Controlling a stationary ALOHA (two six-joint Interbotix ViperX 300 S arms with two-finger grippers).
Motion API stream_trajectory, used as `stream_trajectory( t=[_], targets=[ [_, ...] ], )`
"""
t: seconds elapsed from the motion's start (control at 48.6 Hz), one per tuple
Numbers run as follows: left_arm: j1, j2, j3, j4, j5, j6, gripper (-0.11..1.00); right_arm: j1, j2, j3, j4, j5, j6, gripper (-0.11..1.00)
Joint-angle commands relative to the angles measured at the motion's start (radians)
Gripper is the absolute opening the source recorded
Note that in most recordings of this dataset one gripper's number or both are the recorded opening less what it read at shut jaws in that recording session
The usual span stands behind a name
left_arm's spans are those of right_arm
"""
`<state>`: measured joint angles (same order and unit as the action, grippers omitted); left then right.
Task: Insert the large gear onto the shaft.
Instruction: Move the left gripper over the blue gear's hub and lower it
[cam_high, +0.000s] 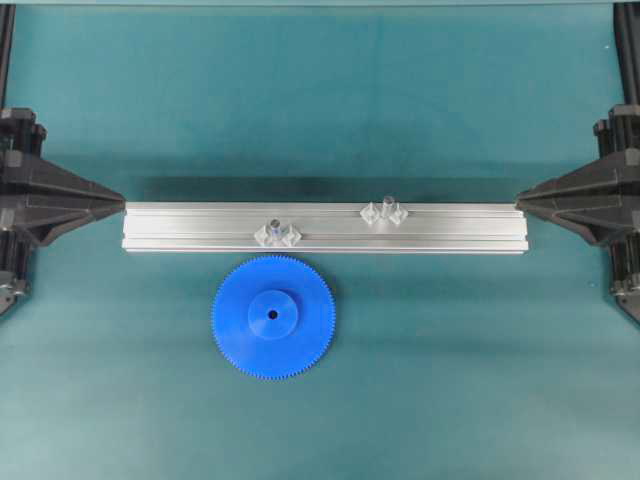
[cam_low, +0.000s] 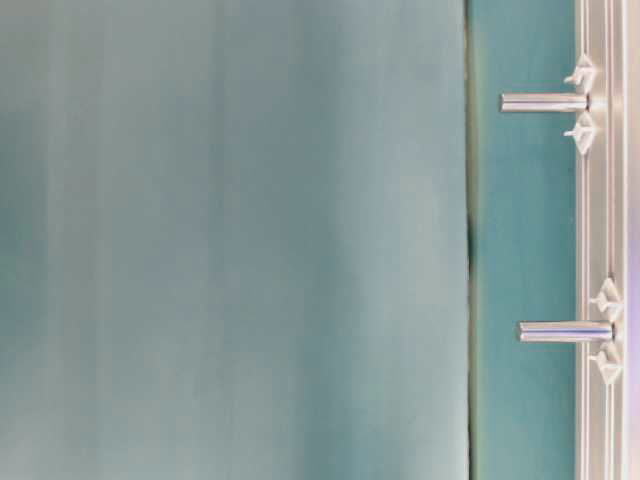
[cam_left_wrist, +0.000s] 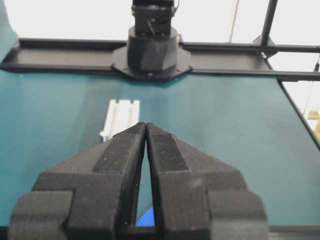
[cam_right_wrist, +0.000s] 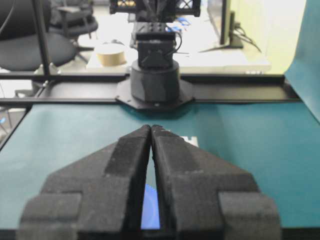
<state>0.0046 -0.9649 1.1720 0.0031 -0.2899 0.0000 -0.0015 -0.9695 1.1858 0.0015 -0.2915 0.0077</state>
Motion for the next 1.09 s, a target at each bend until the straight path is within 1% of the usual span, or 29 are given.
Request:
stream_trajectory(
  t=[0.0,0.041,0.103,0.144,0.206,0.37,0.473,0.576,0.638,0.803,0.864,1.07],
  targets=[
    [-0.025,0.035,-0.066,0.011,0.061,-0.012,0.11,0.003,0.005,-0.011,0.006,0.0,0.002,0.16],
    [-0.029,0.055,-0.087,0.011,0.095,-0.014,0.09,0.003,0.002,-0.009,0.021,0.014,0.006,0.15],
    [-0.032,0.095,-0.127,0.011,0.144,-0.014,0.0,0.006,-0.006,-0.011,0.046,0.074,0.026,0.08],
    [-0.038,0.121,-0.155,0.011,0.178,-0.012,-0.01,0.008,-0.008,-0.015,0.051,0.13,0.04,0.04],
    [-0.051,0.167,-0.195,0.011,0.241,-0.011,-0.01,0.009,-0.012,-0.028,0.051,0.215,0.061,0.01],
    [-0.104,0.272,-0.258,0.011,0.374,-0.017,-0.01,0.008,-0.028,-0.054,0.051,0.393,0.078,0.01],
    [-0.138,0.348,-0.313,0.011,0.459,-0.035,-0.01,0.009,-0.029,-0.069,0.051,0.483,0.08,0.01],
    [-0.153,0.453,-0.391,0.011,0.512,-0.055,-0.01,0.008,-0.031,-0.083,0.051,0.566,0.078,0.01],
    [-0.155,0.512,-0.43,0.011,0.522,-0.051,-0.01,0.008,-0.031,-0.086,0.051,0.607,0.08,0.01],
    [-0.156,0.635,-0.494,0.011,0.552,-0.044,-0.01,0.008,-0.04,-0.083,0.052,0.649,0.114,0.01],
    [-0.158,0.661,-0.508,0.011,0.565,-0.044,-0.01,0.009,-0.044,-0.081,0.052,0.653,0.123,0.01],
    [-0.178,0.709,-0.538,0.011,0.578,-0.044,-0.01,0.008,-0.052,-0.074,0.046,0.684,0.123,0.01]
  ],
)
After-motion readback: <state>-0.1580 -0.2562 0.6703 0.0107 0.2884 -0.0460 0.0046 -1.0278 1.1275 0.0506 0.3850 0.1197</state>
